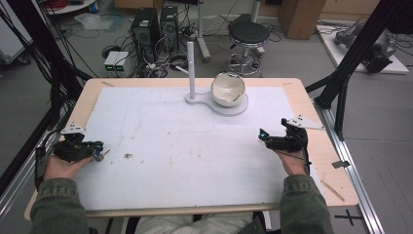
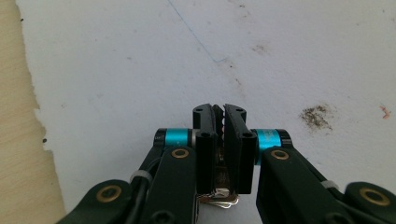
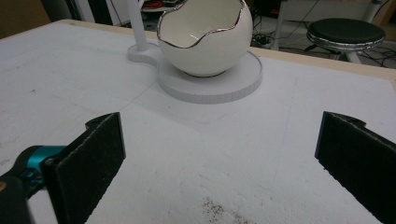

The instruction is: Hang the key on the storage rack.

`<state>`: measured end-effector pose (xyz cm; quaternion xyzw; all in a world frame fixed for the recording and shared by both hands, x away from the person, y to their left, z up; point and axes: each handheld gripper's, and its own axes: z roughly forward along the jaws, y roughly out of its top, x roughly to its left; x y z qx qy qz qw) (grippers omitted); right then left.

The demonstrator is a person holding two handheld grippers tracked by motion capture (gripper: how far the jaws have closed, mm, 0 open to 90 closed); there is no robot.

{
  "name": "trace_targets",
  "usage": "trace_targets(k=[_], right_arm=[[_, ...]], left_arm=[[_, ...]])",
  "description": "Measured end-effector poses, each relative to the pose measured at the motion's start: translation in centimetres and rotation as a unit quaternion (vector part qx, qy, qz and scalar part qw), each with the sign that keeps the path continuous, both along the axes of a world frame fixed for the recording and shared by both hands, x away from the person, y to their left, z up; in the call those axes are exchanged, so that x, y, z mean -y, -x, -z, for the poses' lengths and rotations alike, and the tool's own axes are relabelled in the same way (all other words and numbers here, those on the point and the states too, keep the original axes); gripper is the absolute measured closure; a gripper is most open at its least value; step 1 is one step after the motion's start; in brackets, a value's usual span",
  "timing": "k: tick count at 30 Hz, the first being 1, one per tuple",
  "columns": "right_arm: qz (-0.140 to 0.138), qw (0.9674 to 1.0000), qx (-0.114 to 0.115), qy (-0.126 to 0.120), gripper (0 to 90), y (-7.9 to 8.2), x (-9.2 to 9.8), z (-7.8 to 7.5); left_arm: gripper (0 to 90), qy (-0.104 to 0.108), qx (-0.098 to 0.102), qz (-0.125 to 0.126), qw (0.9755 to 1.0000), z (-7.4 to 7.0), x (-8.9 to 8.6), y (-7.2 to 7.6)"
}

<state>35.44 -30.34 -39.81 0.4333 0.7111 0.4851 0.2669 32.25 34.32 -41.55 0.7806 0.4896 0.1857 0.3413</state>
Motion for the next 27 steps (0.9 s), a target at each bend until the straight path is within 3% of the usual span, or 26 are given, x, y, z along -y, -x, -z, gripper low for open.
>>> trace_targets(k=[7,15,27], right_arm=[[0.0,1.0,-0.001,0.0,0.5,0.0,0.0,0.0],[0.001,1.0,-0.004,-0.005,0.5,0.0,0.0,0.0],[0.0,1.0,-0.005,-0.008,0.5,0.0,0.1,0.0]], left_arm=[[83.0,0.016,0.011,-0.003,0.9998,-0.3,-0.3,0.2],[83.0,0.049,0.036,-0.012,0.9981,-1.1,-0.9,0.6],[82.9,0.064,0.06,-0.012,0.9961,-2.0,-1.1,1.0]])
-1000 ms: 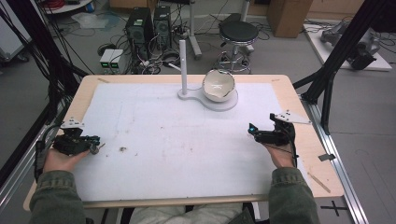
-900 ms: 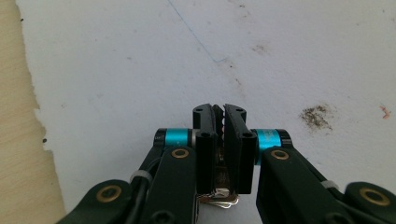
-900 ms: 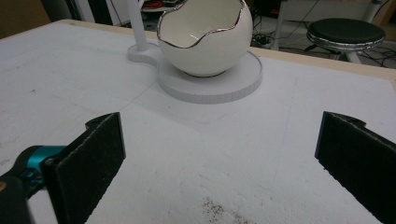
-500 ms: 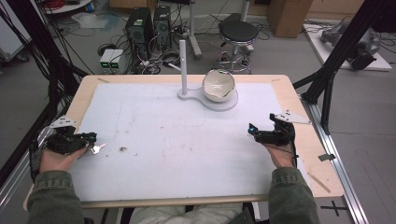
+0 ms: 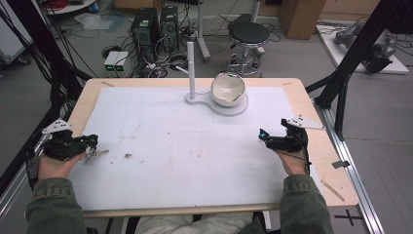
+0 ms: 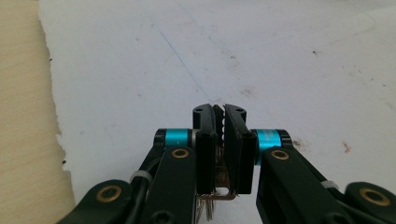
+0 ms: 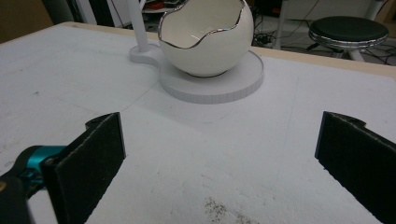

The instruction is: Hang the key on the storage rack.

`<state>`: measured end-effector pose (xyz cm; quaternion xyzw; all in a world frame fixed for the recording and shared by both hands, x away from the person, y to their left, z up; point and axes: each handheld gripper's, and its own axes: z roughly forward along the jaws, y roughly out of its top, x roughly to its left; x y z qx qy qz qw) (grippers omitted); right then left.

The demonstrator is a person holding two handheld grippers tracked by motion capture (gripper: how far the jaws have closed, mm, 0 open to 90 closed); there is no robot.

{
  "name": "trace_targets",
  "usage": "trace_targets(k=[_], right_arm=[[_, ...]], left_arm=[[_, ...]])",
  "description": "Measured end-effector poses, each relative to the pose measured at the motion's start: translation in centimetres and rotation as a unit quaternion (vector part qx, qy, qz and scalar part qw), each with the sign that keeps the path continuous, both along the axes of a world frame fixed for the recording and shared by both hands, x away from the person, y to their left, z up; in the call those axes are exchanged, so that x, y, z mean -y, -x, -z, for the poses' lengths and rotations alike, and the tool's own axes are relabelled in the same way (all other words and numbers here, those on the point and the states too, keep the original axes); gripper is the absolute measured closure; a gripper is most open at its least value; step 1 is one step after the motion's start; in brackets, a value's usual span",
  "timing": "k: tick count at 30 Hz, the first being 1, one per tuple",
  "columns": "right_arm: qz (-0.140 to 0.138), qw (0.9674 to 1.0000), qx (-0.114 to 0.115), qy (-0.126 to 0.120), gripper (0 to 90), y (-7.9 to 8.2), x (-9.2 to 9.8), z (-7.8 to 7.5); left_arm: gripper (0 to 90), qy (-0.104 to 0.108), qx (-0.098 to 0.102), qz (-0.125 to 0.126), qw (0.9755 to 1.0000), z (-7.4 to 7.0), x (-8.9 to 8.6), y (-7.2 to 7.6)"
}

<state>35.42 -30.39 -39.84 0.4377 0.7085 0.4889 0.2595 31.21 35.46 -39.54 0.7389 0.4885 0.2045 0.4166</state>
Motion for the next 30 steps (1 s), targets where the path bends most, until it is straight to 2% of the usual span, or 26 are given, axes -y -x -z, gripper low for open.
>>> trace_targets(k=[8,25,30], right_arm=[[0.0,1.0,-0.001,0.0,0.5,0.0,0.0,0.0],[-0.001,1.0,-0.006,0.002,0.5,0.2,-0.2,0.2],[0.0,1.0,-0.006,-0.002,0.5,0.3,-0.2,0.1]], left_arm=[[82.9,0.021,0.021,-0.004,0.9995,-0.9,-0.2,0.3],[82.9,0.017,0.043,0.009,0.9989,-2.3,1.1,-0.1],[82.9,0.005,0.045,0.015,0.9988,-2.7,1.7,-0.4]])
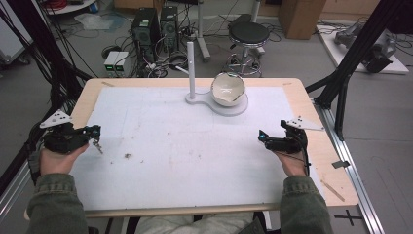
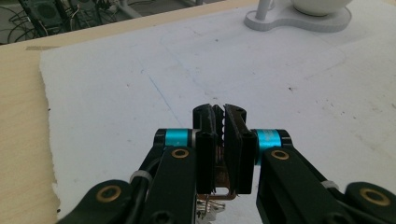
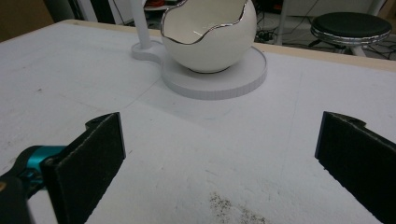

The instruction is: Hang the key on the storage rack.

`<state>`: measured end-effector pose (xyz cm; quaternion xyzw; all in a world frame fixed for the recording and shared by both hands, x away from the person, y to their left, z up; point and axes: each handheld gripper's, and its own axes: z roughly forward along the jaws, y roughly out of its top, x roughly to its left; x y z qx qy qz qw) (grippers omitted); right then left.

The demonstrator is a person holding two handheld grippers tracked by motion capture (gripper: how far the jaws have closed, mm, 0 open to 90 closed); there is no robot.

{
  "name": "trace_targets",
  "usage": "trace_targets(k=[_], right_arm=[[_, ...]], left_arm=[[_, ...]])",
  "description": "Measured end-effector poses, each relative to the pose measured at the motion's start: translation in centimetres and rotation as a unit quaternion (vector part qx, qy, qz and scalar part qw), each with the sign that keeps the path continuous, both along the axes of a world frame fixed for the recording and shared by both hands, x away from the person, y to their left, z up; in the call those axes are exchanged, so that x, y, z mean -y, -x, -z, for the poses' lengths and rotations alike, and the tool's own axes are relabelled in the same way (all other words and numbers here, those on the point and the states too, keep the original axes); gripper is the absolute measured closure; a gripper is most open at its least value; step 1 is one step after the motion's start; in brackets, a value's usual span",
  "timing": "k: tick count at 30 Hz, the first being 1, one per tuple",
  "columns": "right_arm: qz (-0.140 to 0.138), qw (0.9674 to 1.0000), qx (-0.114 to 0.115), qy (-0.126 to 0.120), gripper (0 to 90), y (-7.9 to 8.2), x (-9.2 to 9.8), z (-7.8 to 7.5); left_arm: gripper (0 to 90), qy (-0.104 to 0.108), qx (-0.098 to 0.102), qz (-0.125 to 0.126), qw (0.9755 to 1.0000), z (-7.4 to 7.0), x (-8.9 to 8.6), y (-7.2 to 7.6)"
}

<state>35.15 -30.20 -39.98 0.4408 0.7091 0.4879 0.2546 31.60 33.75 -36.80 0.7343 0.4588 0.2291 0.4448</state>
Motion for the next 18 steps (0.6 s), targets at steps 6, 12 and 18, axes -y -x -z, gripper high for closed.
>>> trace_targets(k=[6,12,18], right_arm=[[0.001,1.0,-0.001,-0.001,0.5,-0.1,0.0,0.0],[-0.001,1.0,0.001,0.003,0.5,-0.2,-0.1,0.1],[0.0,1.0,0.0,0.0,0.5,-0.2,0.0,0.1]], left_arm=[[82.9,-0.003,0.005,0.015,0.9999,-0.9,0.8,-0.4],[82.9,-0.005,0.017,0.023,0.9996,-2.0,1.8,-1.0],[82.9,-0.02,0.018,0.031,0.9991,-2.9,2.5,-1.6]])
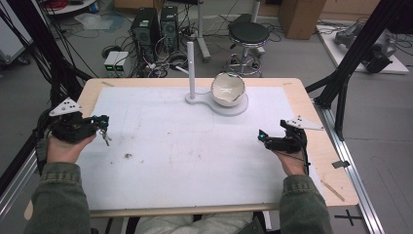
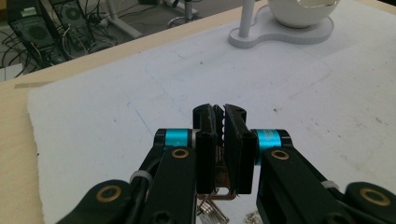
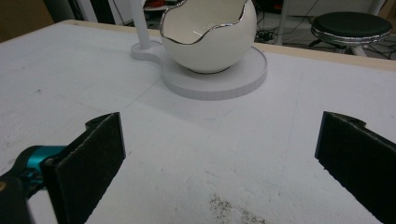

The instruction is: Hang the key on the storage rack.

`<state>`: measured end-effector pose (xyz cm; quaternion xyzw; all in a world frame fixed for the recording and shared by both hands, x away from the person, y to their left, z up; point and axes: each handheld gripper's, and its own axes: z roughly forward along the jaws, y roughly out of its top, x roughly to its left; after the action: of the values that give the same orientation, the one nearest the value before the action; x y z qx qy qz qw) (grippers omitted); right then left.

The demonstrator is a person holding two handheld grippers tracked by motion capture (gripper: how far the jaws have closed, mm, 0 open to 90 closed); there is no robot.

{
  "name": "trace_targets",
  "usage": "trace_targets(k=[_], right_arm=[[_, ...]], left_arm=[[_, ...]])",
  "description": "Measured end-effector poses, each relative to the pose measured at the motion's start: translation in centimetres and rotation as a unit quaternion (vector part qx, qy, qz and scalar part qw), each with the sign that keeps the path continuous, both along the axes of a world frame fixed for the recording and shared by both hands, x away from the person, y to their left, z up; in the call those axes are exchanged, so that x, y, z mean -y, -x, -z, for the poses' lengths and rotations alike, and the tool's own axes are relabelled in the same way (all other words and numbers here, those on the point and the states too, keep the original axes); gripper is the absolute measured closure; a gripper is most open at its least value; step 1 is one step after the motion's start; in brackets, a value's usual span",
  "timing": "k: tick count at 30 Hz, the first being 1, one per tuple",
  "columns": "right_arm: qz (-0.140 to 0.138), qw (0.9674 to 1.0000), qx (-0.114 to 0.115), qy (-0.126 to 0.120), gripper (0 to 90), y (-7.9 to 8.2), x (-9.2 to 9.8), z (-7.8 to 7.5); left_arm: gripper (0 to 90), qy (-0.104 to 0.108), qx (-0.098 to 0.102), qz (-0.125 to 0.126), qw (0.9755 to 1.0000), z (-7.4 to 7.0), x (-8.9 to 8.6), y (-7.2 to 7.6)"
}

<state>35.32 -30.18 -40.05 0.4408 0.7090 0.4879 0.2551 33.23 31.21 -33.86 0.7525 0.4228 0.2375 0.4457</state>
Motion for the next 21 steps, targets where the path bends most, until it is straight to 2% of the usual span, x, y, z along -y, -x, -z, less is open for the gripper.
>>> trace_targets(k=[8,21], right_arm=[[0.0,1.0,-0.002,-0.002,0.5,0.0,0.0,0.0],[0.002,1.0,-0.001,-0.008,0.5,0.1,0.1,-0.1]], left_arm=[[82.9,-0.003,0.007,0.012,0.9999,-1.1,1.4,-1.0],[82.9,-0.022,0.016,0.033,0.9991,-3.2,3.7,-2.6]])
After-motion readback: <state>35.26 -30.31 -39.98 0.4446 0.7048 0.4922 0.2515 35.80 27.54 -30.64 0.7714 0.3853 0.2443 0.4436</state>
